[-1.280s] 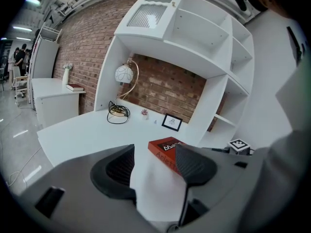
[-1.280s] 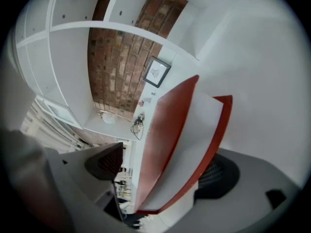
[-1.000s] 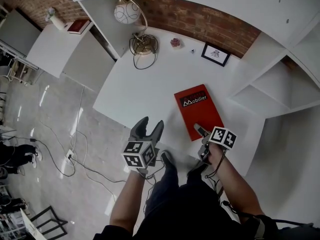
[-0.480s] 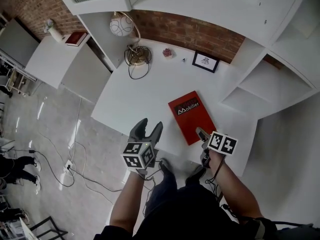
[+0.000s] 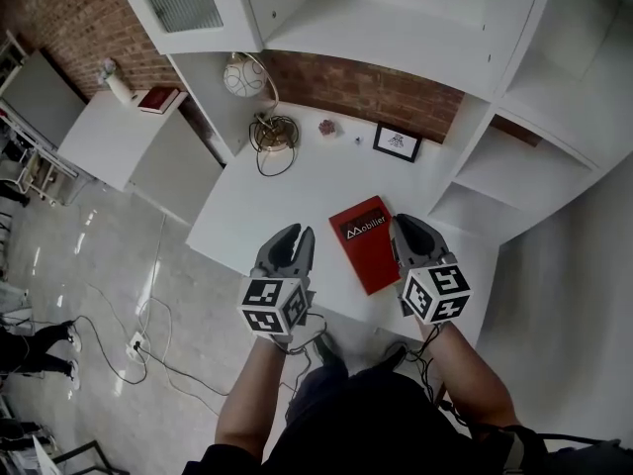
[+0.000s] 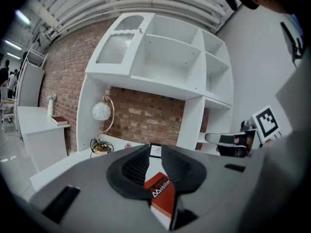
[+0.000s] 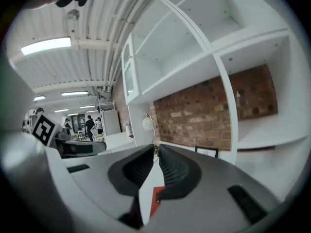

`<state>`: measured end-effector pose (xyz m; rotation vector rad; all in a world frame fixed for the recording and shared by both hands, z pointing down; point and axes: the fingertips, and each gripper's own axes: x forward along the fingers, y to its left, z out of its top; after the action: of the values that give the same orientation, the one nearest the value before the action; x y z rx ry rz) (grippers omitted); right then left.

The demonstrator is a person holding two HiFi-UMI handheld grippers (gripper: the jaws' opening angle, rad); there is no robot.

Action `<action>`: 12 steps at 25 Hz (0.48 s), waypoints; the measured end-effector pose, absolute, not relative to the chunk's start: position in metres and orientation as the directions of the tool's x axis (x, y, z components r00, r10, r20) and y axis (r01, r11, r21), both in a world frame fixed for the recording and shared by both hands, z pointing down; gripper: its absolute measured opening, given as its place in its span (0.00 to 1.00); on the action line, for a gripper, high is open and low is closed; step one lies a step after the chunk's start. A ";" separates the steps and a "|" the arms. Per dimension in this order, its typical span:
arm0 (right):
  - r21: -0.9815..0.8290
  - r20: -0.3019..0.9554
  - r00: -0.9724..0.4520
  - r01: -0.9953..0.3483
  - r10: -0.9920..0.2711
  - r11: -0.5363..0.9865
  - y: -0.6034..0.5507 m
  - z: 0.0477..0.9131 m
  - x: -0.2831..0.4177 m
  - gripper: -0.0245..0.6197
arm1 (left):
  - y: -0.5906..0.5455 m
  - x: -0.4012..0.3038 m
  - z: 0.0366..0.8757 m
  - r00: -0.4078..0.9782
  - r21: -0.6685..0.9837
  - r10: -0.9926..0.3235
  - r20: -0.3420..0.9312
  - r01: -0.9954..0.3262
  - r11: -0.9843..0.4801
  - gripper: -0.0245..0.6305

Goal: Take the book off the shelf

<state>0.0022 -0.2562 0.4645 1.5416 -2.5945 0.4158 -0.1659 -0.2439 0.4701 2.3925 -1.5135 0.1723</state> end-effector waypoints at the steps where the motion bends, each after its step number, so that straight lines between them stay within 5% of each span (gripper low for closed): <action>1: -0.135 0.199 -0.484 -0.875 -0.852 0.465 -0.255 0.453 0.000 0.09 | -0.243 -0.164 0.462 0.432 0.166 -0.867 0.250 -0.901 -0.401 0.15; 12: 0.099 -0.013 -0.495 -0.865 -0.869 0.492 -0.236 0.359 -0.007 0.07 | -0.227 -0.154 0.375 0.409 0.068 -0.910 0.069 -0.912 -0.404 0.15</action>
<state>-0.0069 -0.2363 0.3591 1.5580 -2.6796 -0.1436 -0.1537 -0.2270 0.3745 2.5562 -1.6585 0.0320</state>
